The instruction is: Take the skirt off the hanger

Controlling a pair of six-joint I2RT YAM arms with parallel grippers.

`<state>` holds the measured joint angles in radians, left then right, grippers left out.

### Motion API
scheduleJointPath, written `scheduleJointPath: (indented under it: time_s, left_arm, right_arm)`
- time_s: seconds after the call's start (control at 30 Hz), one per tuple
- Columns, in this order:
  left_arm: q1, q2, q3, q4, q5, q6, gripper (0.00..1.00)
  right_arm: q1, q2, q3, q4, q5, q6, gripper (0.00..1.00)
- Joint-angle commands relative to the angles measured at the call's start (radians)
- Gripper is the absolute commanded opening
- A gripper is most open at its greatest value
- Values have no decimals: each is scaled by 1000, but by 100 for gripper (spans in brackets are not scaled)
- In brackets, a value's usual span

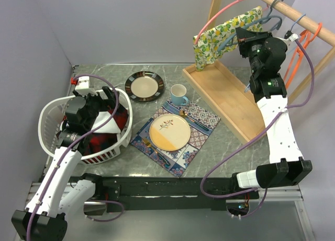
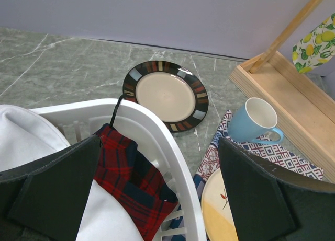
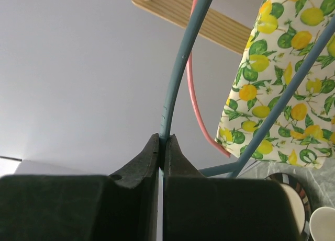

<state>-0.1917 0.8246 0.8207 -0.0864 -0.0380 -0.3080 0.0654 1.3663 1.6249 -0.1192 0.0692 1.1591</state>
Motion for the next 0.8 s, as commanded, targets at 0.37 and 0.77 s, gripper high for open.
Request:
scheduleJointPath:
  time_s: [0.37,0.77]
  left_arm:
    - [-3,-18,3,39,9,17,99]
    - [-3,-19,-2,45,13,12,99]
  right_arm:
    - [-7,-231,-163,6,-111,-122,65]
    - [11,-418,-214,-148,-266,-358,62]
